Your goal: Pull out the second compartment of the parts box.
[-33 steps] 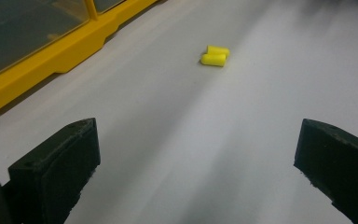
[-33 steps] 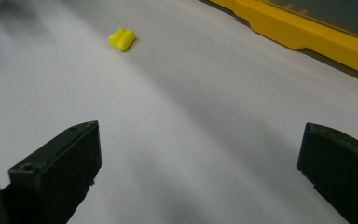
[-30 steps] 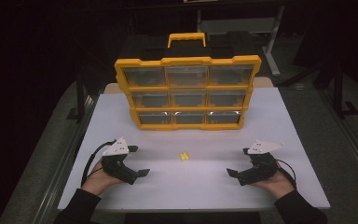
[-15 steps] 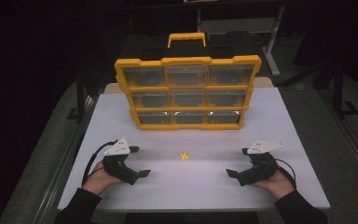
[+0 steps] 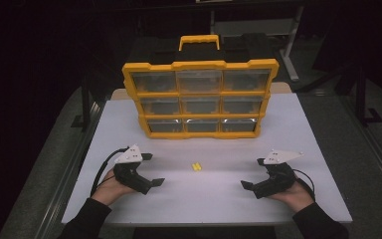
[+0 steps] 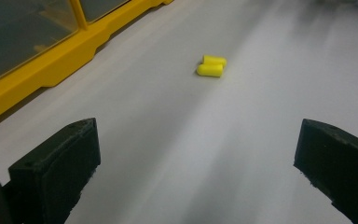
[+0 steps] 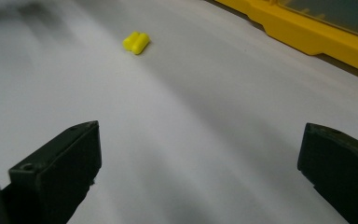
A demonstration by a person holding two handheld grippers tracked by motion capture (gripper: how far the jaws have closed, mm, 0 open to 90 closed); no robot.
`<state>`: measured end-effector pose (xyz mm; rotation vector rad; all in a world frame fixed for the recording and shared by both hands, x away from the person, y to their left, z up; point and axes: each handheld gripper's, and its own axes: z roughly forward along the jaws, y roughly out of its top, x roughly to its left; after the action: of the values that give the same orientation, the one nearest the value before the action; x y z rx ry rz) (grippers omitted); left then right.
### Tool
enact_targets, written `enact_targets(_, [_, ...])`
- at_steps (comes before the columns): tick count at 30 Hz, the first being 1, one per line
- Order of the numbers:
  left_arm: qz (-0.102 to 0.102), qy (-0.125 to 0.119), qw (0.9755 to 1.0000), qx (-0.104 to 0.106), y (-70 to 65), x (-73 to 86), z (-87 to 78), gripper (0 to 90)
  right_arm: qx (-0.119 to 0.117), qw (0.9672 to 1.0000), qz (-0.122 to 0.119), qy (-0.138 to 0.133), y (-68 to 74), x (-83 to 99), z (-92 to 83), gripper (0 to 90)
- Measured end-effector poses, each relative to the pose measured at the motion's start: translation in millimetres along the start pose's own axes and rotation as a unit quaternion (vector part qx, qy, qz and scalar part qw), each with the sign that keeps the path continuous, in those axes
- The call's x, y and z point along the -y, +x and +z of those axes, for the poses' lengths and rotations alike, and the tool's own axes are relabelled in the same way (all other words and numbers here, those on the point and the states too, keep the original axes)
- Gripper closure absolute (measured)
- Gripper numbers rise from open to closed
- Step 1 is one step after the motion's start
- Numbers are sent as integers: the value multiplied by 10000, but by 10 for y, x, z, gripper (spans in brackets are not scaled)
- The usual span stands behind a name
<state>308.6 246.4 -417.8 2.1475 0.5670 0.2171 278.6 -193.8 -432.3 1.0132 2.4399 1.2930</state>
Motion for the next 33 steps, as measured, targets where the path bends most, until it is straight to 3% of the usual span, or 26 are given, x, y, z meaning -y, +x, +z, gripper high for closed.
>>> enact_targets(33, [96, -107, 9999, 82, -9, -112, 120, 0, -122, 9999, -15, 30, 6, 10, 18, 0])
